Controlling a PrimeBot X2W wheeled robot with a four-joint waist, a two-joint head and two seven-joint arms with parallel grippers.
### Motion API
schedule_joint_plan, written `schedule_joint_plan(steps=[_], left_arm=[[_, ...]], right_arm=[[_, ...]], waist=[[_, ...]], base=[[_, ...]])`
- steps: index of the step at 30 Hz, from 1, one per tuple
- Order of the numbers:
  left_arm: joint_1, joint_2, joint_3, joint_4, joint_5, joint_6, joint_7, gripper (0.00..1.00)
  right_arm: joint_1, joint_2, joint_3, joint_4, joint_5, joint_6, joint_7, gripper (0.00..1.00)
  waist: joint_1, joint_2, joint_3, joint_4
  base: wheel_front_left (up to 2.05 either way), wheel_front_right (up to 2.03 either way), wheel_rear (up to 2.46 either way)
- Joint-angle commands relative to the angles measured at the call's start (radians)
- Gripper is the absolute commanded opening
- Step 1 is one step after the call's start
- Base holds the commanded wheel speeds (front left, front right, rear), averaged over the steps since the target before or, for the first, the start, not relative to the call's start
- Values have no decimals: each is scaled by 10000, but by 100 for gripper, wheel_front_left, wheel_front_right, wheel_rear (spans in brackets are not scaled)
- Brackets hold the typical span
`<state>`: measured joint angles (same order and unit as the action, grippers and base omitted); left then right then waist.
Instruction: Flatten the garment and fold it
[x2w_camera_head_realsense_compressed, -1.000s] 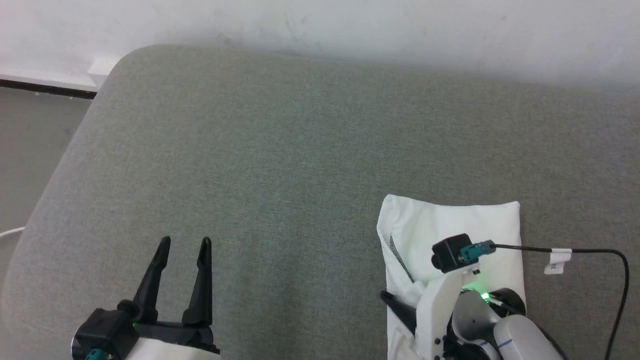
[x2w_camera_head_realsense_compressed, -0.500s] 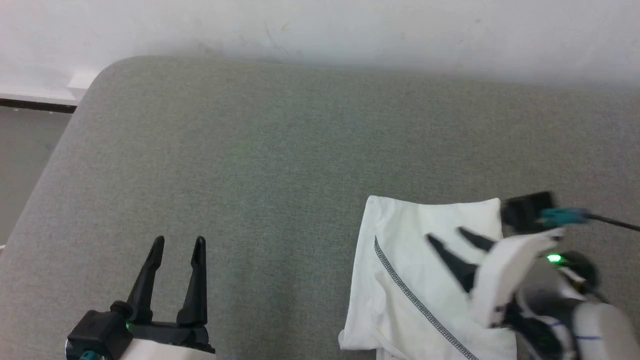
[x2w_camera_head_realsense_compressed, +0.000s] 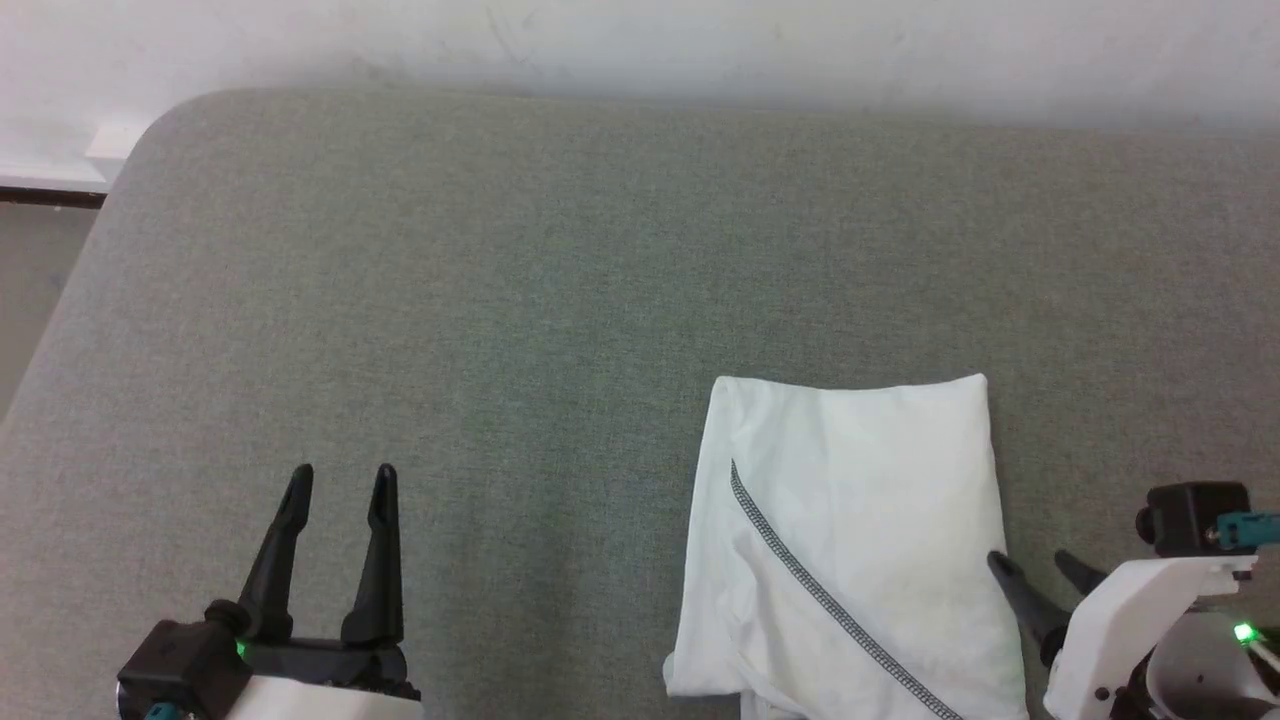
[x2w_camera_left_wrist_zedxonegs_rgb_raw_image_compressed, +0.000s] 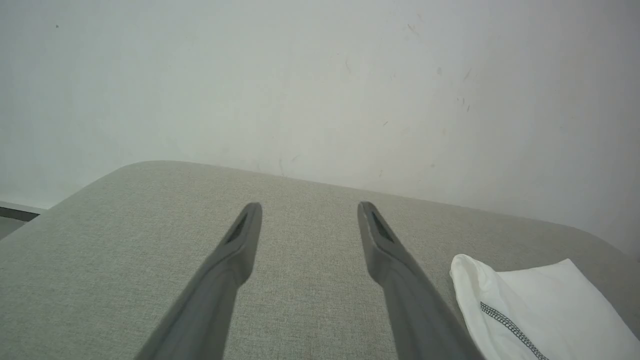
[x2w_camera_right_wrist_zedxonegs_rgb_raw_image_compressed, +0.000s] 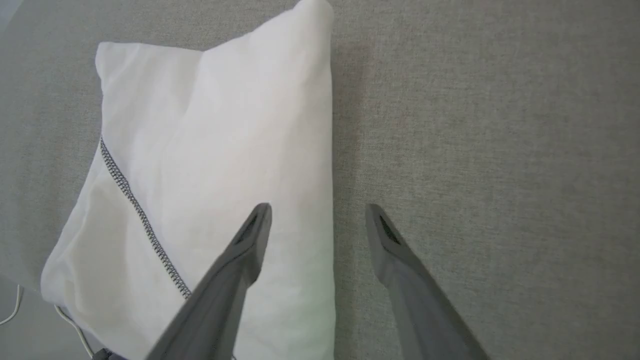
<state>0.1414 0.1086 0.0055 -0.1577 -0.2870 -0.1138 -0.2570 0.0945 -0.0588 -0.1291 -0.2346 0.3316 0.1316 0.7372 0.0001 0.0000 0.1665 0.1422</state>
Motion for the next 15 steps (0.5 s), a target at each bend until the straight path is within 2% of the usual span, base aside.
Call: schedule_joint_plan(steps=[1,14,15], left_arm=[[26,-19,8,-13,101,-64,-47,100],[-67,249,-147,106,135,-102,-47,100],[-89,264,-178,119,138,-104,-47,100]], right_arm=[[27,27,-10,202,79,-9,-69,100],[-702,68,199,2607,125,-9,-344,100],[-778,69,210,2781,124,-9,-351,96]], waist=[[-1,0,17,51],[-1,0,48,451],[-1,0,52,464]], base=[[0,0,0],[0,0,0],[0,0,0]])
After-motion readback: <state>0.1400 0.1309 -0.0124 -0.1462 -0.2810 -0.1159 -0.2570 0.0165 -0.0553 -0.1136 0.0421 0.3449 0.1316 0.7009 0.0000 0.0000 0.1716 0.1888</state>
